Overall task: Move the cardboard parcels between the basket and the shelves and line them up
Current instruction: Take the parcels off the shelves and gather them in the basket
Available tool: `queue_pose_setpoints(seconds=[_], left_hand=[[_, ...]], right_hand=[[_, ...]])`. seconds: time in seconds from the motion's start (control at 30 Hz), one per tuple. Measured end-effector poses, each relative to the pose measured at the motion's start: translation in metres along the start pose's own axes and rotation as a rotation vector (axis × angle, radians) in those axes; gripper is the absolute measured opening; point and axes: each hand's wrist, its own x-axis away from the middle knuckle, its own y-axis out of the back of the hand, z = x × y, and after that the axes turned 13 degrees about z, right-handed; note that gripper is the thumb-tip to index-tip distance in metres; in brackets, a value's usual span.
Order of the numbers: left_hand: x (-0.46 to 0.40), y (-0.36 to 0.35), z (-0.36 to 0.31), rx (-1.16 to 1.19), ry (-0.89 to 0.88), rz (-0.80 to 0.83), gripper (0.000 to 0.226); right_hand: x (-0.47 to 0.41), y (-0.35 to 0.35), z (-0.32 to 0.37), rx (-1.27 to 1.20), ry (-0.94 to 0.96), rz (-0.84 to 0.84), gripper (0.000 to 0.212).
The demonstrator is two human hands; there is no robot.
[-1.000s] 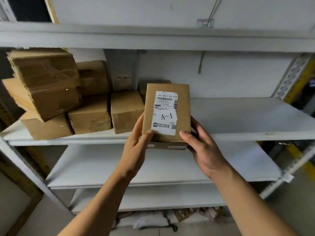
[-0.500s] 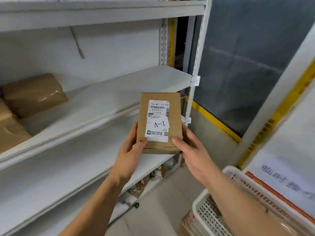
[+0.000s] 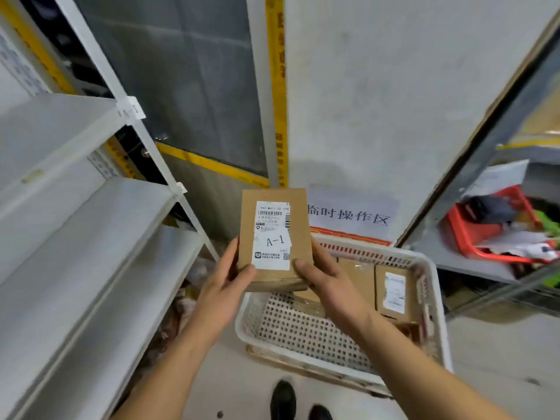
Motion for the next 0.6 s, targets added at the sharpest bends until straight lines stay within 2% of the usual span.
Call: queue_pose_setpoints(seconds=[0.13, 0.3, 0.6], left_hand=[[-0.053, -0.043, 0.014, 0.064, 0.033, 0.165, 0.061], [-0.111, -0.092, 0.037, 0.129, 0.098, 0.406, 0.069], [-0.191, -0.207, 0.085, 0.106, 0.264, 0.626, 0.087]], right_hand=[[0.016, 0.047, -0.024, -0.046, -0.061, -0.147, 0.060], [0.034, 0.102, -0.052, -0.117, -0.124, -0.299, 0.063], [0.072, 0.199, -0.106, -0.148, -0.233, -0.538, 0.057]])
